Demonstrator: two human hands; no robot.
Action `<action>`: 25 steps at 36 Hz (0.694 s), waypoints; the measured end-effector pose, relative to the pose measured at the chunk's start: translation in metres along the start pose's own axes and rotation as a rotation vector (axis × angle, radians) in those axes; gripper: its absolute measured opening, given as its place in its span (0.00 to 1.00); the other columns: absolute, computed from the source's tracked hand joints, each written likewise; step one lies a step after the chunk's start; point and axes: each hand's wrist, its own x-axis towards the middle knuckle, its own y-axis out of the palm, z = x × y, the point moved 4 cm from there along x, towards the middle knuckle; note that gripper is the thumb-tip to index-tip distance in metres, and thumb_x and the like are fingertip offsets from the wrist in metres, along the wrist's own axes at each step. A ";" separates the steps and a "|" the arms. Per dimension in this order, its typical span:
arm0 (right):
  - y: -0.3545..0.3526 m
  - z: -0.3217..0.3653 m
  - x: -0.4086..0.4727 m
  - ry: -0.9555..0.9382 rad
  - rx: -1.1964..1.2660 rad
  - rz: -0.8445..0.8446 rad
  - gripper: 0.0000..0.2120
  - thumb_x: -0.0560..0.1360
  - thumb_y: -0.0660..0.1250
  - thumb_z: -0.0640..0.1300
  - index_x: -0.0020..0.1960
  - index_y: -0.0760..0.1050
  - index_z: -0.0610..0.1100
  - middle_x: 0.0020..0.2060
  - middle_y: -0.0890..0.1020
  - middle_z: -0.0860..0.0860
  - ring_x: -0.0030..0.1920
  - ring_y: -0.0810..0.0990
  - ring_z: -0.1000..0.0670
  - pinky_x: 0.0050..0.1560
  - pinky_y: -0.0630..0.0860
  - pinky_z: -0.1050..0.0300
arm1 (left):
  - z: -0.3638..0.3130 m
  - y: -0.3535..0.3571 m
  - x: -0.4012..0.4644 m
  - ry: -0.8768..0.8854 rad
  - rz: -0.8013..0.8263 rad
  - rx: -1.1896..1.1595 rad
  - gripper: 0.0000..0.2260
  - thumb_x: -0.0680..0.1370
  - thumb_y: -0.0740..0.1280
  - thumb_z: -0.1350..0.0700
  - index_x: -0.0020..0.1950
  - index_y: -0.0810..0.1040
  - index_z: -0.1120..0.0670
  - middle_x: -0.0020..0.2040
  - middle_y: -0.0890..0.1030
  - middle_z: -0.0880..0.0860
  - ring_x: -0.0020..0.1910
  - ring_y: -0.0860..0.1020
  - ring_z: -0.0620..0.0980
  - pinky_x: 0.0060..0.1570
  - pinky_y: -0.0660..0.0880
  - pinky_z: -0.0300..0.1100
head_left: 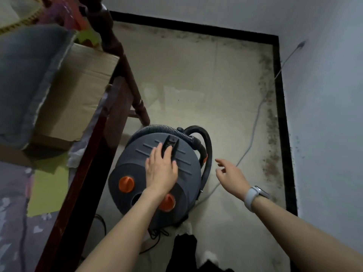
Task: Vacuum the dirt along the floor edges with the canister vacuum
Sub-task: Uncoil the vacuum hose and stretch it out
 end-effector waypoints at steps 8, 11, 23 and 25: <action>0.017 -0.005 0.111 -0.046 -0.047 0.077 0.21 0.79 0.62 0.39 0.71 0.67 0.42 0.64 0.76 0.43 0.61 0.76 0.42 0.59 0.71 0.52 | 0.011 0.042 0.070 -0.173 0.063 0.013 0.26 0.82 0.51 0.45 0.79 0.50 0.52 0.79 0.50 0.53 0.78 0.48 0.53 0.74 0.51 0.54; 0.032 -0.007 0.157 -0.103 -0.109 0.137 0.26 0.77 0.65 0.41 0.74 0.64 0.42 0.68 0.72 0.43 0.67 0.71 0.42 0.65 0.68 0.52 | 0.013 0.054 0.079 -0.251 0.015 0.096 0.27 0.82 0.50 0.42 0.78 0.53 0.53 0.78 0.59 0.54 0.76 0.57 0.54 0.69 0.61 0.53; 0.078 0.007 0.250 -0.337 -0.249 0.473 0.25 0.71 0.71 0.41 0.66 0.67 0.43 0.55 0.75 0.46 0.56 0.75 0.44 0.52 0.71 0.54 | 0.012 0.057 0.083 -0.234 -0.114 0.166 0.28 0.79 0.51 0.41 0.69 0.72 0.59 0.63 0.78 0.57 0.62 0.77 0.57 0.47 0.79 0.52; 0.074 0.009 0.250 -0.368 -0.221 0.485 0.24 0.70 0.71 0.40 0.63 0.68 0.42 0.51 0.73 0.47 0.53 0.75 0.44 0.50 0.71 0.54 | 0.012 0.056 0.084 -0.244 -0.107 0.168 0.28 0.79 0.51 0.41 0.69 0.71 0.59 0.64 0.78 0.57 0.62 0.77 0.57 0.48 0.79 0.52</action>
